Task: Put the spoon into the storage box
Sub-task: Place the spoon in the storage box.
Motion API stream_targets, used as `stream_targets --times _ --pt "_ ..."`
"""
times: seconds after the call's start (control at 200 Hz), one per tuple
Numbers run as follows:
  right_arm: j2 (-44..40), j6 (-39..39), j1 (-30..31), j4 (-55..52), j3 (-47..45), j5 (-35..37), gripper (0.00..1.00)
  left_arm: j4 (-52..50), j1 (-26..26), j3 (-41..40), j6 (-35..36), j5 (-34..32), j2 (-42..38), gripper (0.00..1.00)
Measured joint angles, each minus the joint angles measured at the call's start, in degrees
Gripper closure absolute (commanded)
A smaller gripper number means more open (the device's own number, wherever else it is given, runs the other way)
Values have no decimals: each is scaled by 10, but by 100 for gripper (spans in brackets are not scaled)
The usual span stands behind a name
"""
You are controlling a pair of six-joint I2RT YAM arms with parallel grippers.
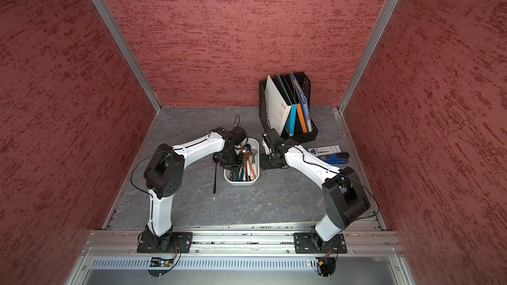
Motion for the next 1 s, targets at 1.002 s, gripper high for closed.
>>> stream_targets --times 1.002 --pt "26 -3 0 0 -4 0 50 -21 156 -118 31 -63 -199 53"
